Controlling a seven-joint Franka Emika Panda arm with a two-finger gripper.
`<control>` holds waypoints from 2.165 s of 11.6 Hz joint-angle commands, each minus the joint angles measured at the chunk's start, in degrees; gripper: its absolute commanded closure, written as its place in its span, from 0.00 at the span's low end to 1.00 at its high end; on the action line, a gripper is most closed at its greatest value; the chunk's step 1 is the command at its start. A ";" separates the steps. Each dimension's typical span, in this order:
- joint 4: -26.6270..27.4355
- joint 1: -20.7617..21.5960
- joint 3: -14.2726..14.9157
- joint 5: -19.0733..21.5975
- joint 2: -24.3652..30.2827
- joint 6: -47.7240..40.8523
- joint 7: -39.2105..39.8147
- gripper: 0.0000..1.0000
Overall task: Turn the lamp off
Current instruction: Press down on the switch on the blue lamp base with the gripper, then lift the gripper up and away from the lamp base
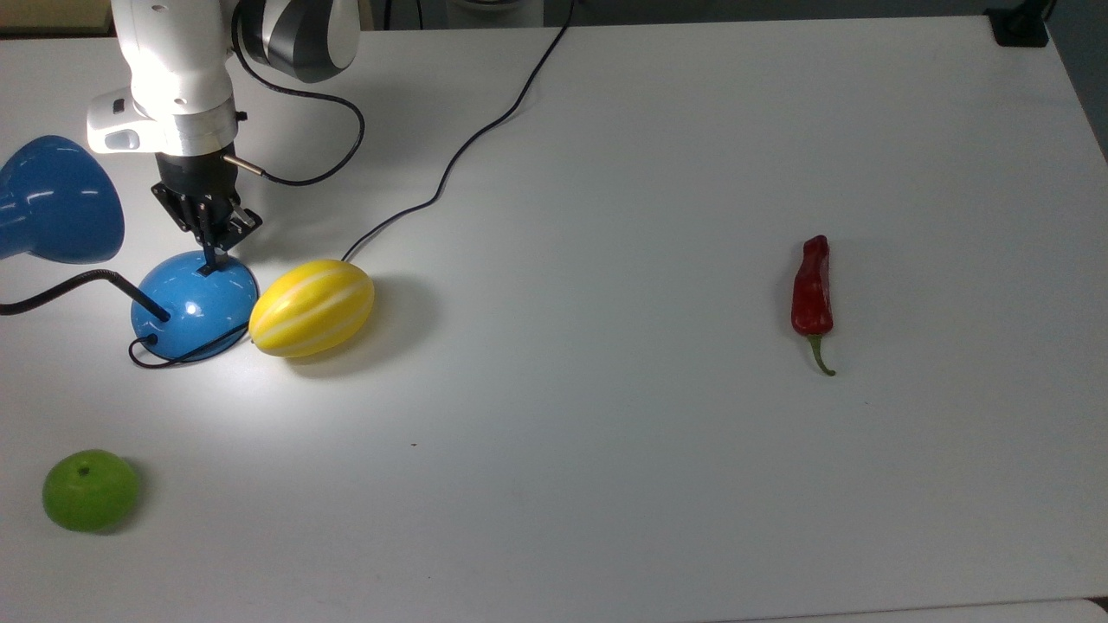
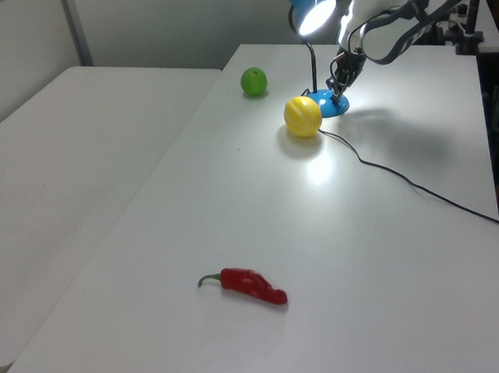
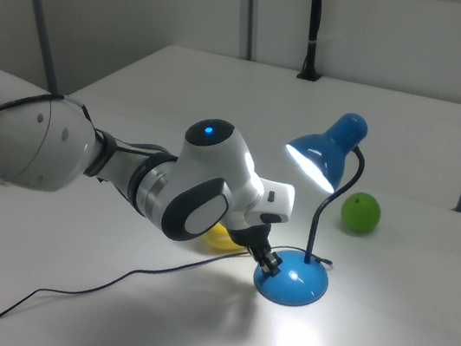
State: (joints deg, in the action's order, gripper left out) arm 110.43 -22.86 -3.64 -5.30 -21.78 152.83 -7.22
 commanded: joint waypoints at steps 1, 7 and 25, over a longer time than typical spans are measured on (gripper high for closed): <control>0.31 0.10 0.21 -2.17 -1.16 0.63 -1.40 1.00; 0.92 0.10 0.21 -2.17 -1.42 0.54 -1.40 1.00; -9.96 12.83 -6.38 -1.56 13.59 -42.95 -4.56 1.00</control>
State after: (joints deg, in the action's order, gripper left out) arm 103.16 -13.70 -10.25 -6.19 -11.12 115.84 -11.04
